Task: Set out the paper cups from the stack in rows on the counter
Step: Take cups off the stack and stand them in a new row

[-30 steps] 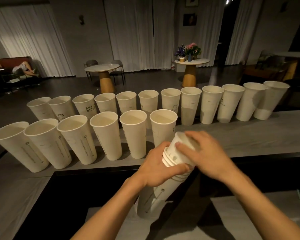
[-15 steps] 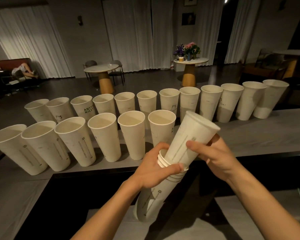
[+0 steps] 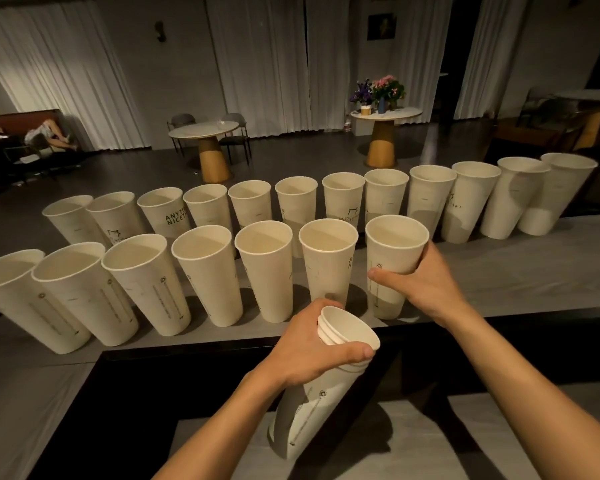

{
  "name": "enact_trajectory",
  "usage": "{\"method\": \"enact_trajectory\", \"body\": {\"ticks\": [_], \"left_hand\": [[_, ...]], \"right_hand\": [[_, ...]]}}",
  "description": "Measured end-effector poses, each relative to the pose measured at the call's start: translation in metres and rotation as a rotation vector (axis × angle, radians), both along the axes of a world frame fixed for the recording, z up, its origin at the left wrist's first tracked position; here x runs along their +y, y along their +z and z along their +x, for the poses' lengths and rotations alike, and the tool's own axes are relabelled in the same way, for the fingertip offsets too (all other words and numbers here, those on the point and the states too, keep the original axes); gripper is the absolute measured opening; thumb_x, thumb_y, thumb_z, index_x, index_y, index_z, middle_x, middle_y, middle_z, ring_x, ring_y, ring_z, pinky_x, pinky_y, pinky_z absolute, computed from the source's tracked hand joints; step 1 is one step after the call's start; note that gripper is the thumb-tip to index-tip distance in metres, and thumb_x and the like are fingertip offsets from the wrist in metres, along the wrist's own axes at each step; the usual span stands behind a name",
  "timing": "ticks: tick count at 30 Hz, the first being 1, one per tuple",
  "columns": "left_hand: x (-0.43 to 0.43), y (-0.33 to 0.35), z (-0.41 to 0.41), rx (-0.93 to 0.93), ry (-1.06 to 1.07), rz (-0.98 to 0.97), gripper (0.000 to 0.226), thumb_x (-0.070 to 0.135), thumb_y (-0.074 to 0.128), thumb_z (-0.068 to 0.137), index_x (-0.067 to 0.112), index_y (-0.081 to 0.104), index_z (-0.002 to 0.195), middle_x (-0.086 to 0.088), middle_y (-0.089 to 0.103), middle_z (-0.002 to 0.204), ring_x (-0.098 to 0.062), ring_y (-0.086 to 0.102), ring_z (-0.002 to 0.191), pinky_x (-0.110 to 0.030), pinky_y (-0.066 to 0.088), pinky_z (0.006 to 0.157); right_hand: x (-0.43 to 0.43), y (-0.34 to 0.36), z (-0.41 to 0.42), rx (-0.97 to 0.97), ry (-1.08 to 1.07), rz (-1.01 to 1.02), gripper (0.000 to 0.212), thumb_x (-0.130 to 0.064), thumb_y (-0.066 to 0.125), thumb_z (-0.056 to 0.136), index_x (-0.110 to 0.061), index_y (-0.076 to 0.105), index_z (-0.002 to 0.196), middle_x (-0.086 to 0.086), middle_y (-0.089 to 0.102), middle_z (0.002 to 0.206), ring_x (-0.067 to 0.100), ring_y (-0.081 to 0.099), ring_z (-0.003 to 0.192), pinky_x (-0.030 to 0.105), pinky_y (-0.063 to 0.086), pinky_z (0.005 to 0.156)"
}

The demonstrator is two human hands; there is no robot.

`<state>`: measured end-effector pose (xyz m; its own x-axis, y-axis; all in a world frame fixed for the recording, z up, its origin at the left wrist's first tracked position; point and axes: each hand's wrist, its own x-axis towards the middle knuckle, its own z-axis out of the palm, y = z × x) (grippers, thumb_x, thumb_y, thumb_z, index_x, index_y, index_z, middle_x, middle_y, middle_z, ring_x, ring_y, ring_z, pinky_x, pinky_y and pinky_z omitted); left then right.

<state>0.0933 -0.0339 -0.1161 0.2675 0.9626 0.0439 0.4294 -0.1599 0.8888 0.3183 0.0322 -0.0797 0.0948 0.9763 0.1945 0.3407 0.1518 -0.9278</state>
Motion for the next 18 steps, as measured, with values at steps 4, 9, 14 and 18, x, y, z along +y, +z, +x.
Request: {"method": "enact_trajectory", "body": {"ticks": [4,9,14,18], "left_hand": [[0.004,-0.002,-0.002,-0.012,-0.015,-0.005,0.082,0.073,0.084,0.056,0.036,0.054,0.124,0.012,0.063,0.116,-0.010,0.063,0.110,-0.030,0.059,0.089],[0.003,-0.001,0.000,0.007,-0.029,-0.004,0.086,0.071,0.087,0.053,0.034,0.055,0.124,0.013,0.064,0.117,-0.009,0.064,0.111,-0.033,0.060,0.091],[0.001,0.000,0.006,0.039,-0.043,-0.001,0.089,0.069,0.089,0.050,0.035,0.055,0.125,0.013,0.065,0.118,-0.009,0.064,0.112,-0.038,0.060,0.094],[-0.003,0.016,0.019,0.051,-0.059,0.038,0.073,0.063,0.091,0.052,0.040,0.060,0.114,0.009,0.069,0.108,-0.009,0.067,0.104,-0.039,0.059,0.091]], "right_hand": [[0.006,0.000,-0.001,-0.035,-0.008,-0.036,0.100,-0.040,0.095,0.055,-0.030,0.045,0.141,-0.006,0.059,0.134,0.019,0.056,0.125,0.049,0.052,0.102],[0.002,0.001,0.002,-0.070,0.032,-0.126,0.095,-0.038,0.096,0.061,-0.030,0.043,0.140,-0.004,0.057,0.137,0.016,0.054,0.124,0.039,0.049,0.098],[-0.031,0.017,0.008,-0.389,-0.177,-0.239,0.104,-0.077,0.068,0.073,-0.012,0.039,0.149,0.010,0.052,0.147,0.027,0.054,0.130,0.046,0.051,0.100],[-0.073,0.031,-0.005,-0.667,-0.033,-0.163,0.094,-0.094,0.033,0.077,-0.023,0.052,0.135,0.003,0.057,0.131,0.022,0.059,0.114,0.042,0.053,0.091]]}}
